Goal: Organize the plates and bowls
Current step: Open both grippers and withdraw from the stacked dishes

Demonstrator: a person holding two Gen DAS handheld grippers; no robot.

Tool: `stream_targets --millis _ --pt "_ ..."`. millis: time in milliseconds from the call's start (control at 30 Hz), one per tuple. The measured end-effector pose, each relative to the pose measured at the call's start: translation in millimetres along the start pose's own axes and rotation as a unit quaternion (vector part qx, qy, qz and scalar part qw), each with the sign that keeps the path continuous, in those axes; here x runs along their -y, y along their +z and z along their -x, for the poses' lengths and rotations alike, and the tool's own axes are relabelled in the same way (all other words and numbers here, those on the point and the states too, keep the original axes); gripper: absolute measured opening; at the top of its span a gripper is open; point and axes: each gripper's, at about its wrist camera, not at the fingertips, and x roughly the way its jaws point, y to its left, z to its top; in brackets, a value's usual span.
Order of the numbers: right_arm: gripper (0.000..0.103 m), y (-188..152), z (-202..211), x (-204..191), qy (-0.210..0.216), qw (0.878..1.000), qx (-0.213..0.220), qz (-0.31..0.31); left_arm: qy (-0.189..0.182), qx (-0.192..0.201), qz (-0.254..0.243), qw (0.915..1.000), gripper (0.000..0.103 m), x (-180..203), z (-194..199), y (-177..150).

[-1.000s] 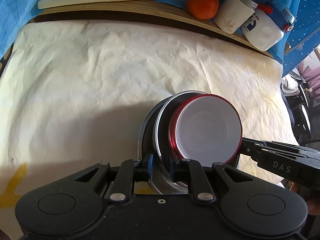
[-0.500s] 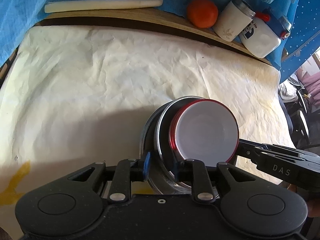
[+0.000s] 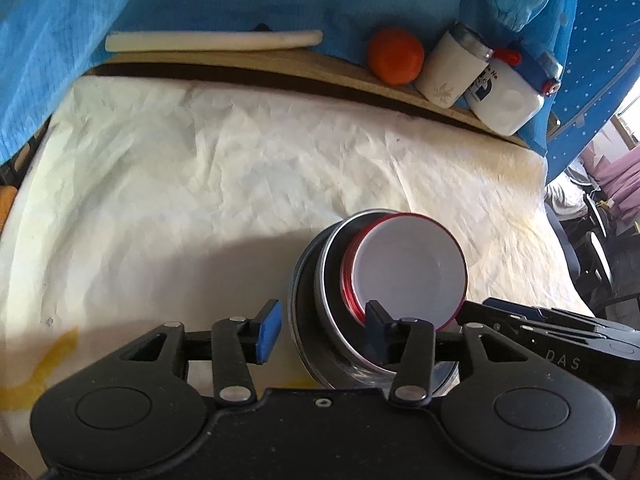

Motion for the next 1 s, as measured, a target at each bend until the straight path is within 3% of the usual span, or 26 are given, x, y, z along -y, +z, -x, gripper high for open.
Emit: stream_targets --millis 433,533,700,867,1000 --pt "0.074 -8.3 27.7 -8.3 0.003 0.998 0.059 0.016 -0.006 0.072 -0.024 0.9971 0.083 3.3 27.5 -12.0" --pt "0.085 -8.2 31.8 -8.4 0.007 0.997 0.071 0.020 -0.001 0.095 -0.025 0.9952 0.090 4.5 34.9 -14.2" --pt "0.093 -12.1 41.6 -7.0 0.010 0.996 0.087 0.030 0.011 0.121 -0.029 0.9922 0.100 7.3 44.6 -22.1" --pt "0.102 -22.8 58.0 -2.8 0.005 0.993 0.108 0.047 0.024 0.146 -0.036 0.9883 0.102 10.9 54.6 -38.0" --pt "0.103 -33.8 70.7 1.8 0.005 0.991 0.121 0.056 0.031 0.162 -0.045 0.9852 0.102 15.4 59.9 -54.4"
